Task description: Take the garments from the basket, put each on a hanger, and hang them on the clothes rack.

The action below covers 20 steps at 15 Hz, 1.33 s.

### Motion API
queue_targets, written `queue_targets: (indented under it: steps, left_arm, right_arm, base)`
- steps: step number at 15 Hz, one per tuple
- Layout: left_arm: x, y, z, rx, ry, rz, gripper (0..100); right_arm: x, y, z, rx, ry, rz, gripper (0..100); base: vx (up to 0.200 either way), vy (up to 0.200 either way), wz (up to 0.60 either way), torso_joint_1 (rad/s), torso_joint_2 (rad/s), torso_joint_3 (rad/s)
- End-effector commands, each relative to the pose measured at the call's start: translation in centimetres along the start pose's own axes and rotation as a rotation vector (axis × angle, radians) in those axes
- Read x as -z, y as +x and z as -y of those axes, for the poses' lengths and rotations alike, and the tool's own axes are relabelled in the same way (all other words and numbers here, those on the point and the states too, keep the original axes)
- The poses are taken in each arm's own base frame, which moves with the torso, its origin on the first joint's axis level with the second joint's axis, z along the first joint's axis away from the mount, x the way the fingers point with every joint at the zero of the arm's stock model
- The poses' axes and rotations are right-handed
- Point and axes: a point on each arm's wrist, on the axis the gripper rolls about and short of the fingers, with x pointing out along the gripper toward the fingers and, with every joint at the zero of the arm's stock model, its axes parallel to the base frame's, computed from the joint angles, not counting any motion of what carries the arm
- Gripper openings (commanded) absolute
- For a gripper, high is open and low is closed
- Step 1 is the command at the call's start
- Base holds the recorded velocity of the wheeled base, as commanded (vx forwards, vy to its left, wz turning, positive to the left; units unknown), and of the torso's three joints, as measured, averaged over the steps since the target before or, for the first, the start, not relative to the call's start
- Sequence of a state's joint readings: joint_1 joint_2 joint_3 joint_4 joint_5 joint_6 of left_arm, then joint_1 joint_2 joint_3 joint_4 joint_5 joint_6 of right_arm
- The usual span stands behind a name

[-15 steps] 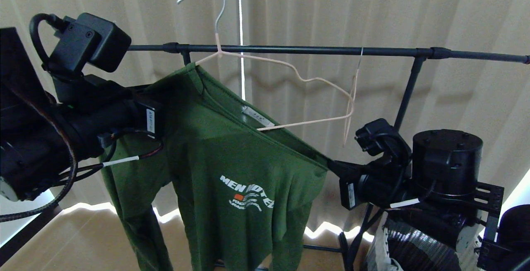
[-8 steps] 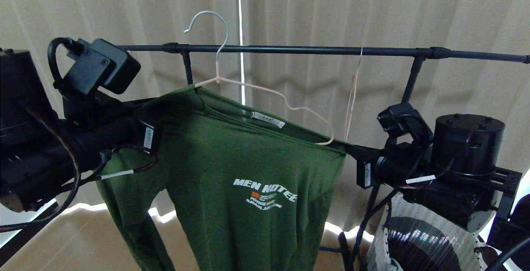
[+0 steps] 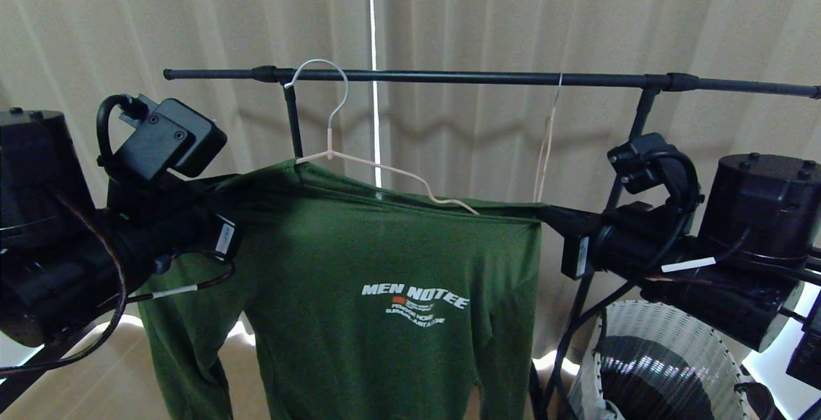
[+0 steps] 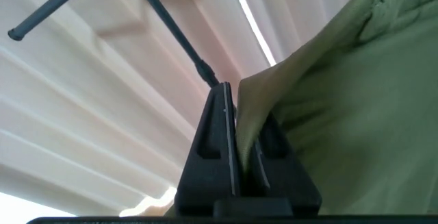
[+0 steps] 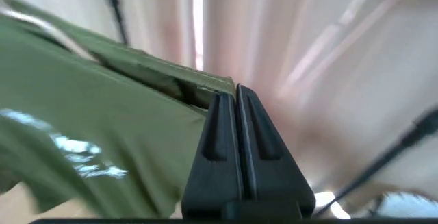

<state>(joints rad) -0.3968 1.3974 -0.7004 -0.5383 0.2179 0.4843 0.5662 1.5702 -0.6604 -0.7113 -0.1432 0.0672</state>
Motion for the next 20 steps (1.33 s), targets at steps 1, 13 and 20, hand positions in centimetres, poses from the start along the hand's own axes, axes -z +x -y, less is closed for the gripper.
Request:
queue_targets:
  steps: [1, 13, 20]
  left_arm:
    - [-0.2, 0.1, 0.0, 0.002, -0.01, 0.007, 0]
    - [-1.0, 0.8, 0.5, 0.018, -0.087, 0.024, 0]
    - [-1.5, 1.1, 1.7, 0.001, -0.194, 0.005, 0]
  right_arm:
    - [-0.9, -0.7, -0.5, -0.05, -0.016, 0.038, 0]
    - [-2.3, -1.0, -2.1, -0.152, -0.083, 0.08, 100]
    - [-2.2, -1.8, -2.3, -0.332, -0.229, 0.098, 100]
  base:
    - [0.0, 0.0, 0.0, 0.0, 0.0, 0.0]
    - [0.0, 0.0, 0.0, 0.0, 0.0, 0.0]
    - [0.0, 0.0, 0.0, 0.0, 0.0, 0.0]
